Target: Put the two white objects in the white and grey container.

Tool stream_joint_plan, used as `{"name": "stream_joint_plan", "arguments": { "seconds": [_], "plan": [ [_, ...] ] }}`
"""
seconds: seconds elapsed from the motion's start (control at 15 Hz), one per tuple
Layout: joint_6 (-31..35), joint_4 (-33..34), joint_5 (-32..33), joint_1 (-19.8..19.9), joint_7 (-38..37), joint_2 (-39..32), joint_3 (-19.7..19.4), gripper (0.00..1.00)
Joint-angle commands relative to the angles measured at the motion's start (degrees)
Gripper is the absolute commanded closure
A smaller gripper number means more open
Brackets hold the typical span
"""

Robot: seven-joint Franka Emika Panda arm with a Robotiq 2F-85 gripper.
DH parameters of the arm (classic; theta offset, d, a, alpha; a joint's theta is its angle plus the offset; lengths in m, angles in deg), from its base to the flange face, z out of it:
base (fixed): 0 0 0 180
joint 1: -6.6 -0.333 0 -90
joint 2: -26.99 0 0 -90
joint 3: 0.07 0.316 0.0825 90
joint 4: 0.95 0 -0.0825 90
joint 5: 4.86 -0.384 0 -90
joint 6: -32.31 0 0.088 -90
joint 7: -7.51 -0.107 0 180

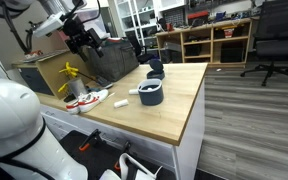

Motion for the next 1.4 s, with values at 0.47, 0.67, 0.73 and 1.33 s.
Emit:
{"name": "stream_joint_plan", "arguments": {
  "seconds": [0.47,0.67,0.73,1.33],
  "plan": [
    [9.2,24.0,-1.8,0.2,2.0,-36.4,-3.0,0.0],
    [8.5,31.9,-2.3,0.5,1.7,-44.8,-2.9,0.0],
    [8.1,34.3,-2.7,0.6,2.1,-47.2,-3.0,0.0],
    [11.1,40.1,0.0,0.4,-12.0,-56.8,-2.9,0.0]
  ]
}}
